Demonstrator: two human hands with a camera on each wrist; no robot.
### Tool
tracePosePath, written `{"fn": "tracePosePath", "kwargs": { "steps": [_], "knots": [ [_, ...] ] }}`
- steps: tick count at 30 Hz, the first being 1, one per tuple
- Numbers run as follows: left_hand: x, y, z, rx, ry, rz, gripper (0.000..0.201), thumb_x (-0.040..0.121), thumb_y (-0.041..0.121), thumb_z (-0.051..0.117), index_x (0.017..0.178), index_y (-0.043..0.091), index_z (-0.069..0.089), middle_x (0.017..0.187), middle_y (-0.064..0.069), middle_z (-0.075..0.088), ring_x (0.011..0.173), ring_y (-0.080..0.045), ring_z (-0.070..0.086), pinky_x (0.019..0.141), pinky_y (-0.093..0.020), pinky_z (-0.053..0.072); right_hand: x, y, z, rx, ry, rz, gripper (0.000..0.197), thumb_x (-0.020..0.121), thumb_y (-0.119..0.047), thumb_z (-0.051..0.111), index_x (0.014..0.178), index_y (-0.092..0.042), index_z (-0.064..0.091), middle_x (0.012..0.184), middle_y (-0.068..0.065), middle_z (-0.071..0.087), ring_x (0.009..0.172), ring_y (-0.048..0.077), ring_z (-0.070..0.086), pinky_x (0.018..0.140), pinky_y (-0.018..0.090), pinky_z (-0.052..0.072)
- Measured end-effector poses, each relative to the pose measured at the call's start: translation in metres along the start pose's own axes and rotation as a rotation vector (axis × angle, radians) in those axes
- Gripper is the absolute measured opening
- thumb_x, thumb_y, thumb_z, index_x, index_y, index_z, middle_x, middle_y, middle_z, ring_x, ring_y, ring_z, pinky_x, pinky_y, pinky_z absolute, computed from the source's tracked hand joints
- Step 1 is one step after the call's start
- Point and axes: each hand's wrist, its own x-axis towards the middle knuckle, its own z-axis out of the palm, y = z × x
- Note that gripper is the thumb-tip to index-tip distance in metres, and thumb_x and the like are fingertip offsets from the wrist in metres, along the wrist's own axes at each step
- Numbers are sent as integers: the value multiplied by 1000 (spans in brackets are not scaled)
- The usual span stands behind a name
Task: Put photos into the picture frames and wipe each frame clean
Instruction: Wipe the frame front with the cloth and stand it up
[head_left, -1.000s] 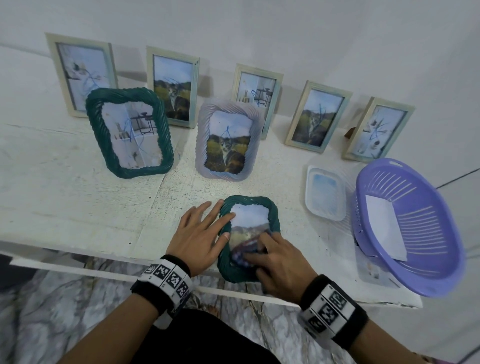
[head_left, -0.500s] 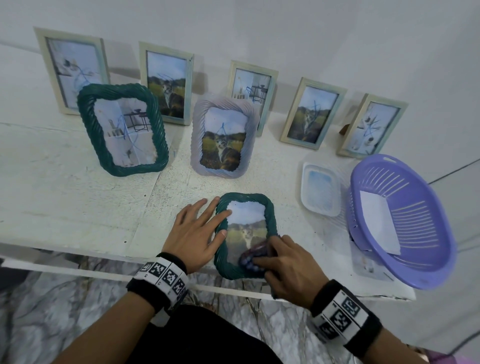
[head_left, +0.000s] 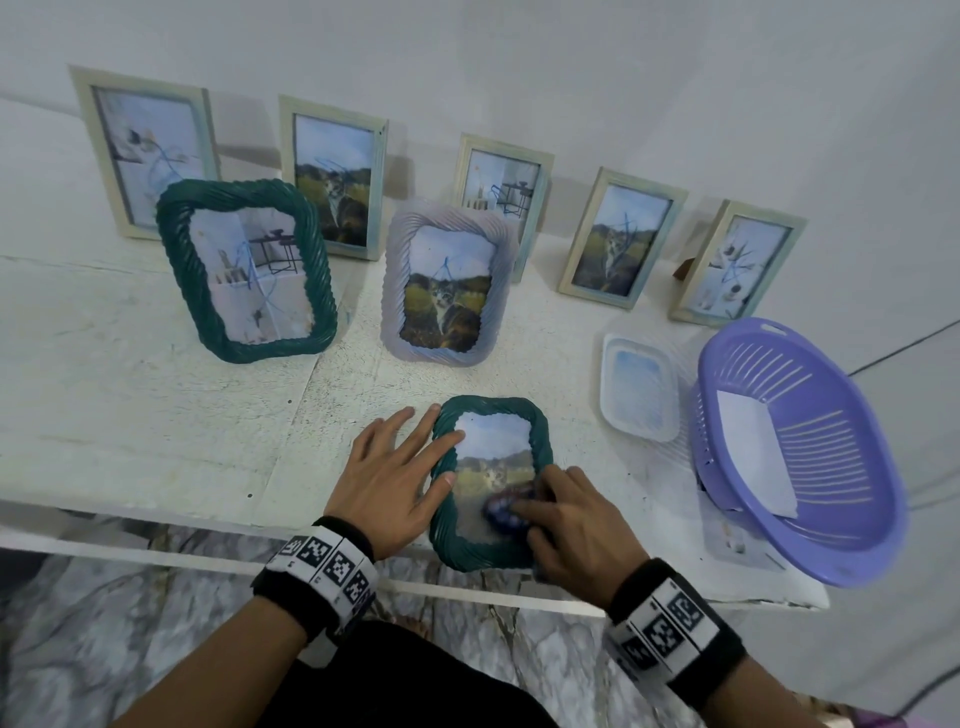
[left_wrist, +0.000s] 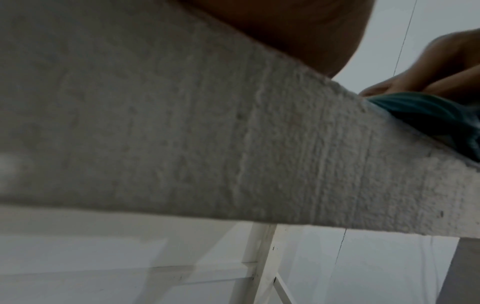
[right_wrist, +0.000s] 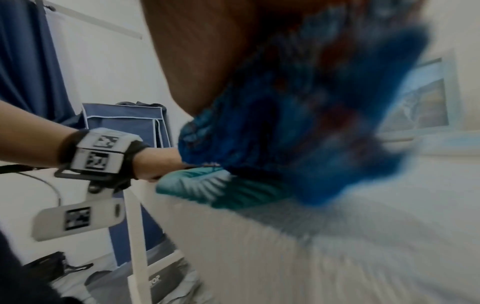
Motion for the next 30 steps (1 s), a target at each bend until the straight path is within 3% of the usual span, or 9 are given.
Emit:
{"fn": "tracePosePath", "kwargs": {
  "steps": [5, 10, 13, 16, 19, 21, 24, 26, 30],
  "knots": [
    [0, -1, 0, -7, 4, 3, 51, 98, 55, 22, 146, 41, 32, 159, 7, 23, 143, -23, 23, 113, -43, 15, 51, 4, -3, -77, -31, 102, 34, 87, -16, 46, 114, -9, 63, 111, 14, 52, 94, 32, 46, 78, 40, 46],
    [1, -3, 0, -57, 45, -5, 64, 97, 53, 31, 153, 23, 19, 155, 5, 31, 143, -20, 22, 113, -38, 11, 76, -3, 3, -125, -25, 100, 30, 70, -17, 57, 96, -5, 67, 99, 18, 56, 79, 36, 53, 68, 43, 49],
    [1, -4, 1, -35, 45, 3, 65, 97, 55, 26, 153, 22, 19, 158, 7, 23, 144, -19, 18, 114, -36, 8, 71, -5, 8, -136, -32, 38, 39, 69, -20, 42, 97, -9, 67, 95, 13, 55, 76, 32, 51, 67, 41, 48],
    [2, -5, 2, -30, 43, 11, 65, 97, 56, 22, 153, 22, 18, 159, 7, 22, 144, -19, 18, 114, -36, 8, 76, -4, 3, -101, -41, 19, 38, 70, -19, 55, 105, -9, 68, 99, 14, 55, 80, 32, 50, 70, 43, 48],
    [2, -5, 3, -25, 48, 11, 65, 97, 57, 19, 153, 23, 18, 159, 7, 22, 145, -19, 17, 115, -36, 7, 82, -8, 2, -66, -46, 41, 37, 66, -12, 62, 101, -6, 67, 98, 17, 56, 78, 35, 51, 67, 45, 50],
    [3, -4, 4, -24, 45, 8, 65, 97, 56, 19, 153, 22, 18, 159, 6, 21, 146, -19, 16, 115, -37, 8, 82, -12, 3, -60, -49, 26, 37, 67, -16, 51, 98, -5, 67, 95, 17, 55, 74, 33, 50, 64, 44, 49],
    [2, -5, 6, 11, 26, 7, 63, 99, 53, 17, 153, 20, 18, 159, 5, 21, 145, -22, 20, 115, -40, 10, 81, -15, 5, -35, -74, -27, 50, 73, -26, 28, 97, -8, 68, 96, 15, 55, 77, 32, 49, 69, 42, 45],
    [1, -5, 7, 40, 10, 9, 62, 100, 49, 13, 153, 19, 20, 159, 3, 22, 144, -24, 24, 114, -41, 14, 77, -18, 1, -6, -103, -67, 51, 74, -28, 25, 92, -9, 68, 96, 14, 55, 81, 32, 49, 74, 42, 43],
    [1, -6, 9, 53, 20, 12, 59, 101, 44, 14, 153, 19, 22, 159, 3, 25, 143, -24, 28, 113, -43, 17, 64, -16, -7, -19, -183, -88, 48, 81, -26, 31, 109, -13, 67, 105, 11, 50, 92, 29, 43, 80, 38, 39]
  ]
}}
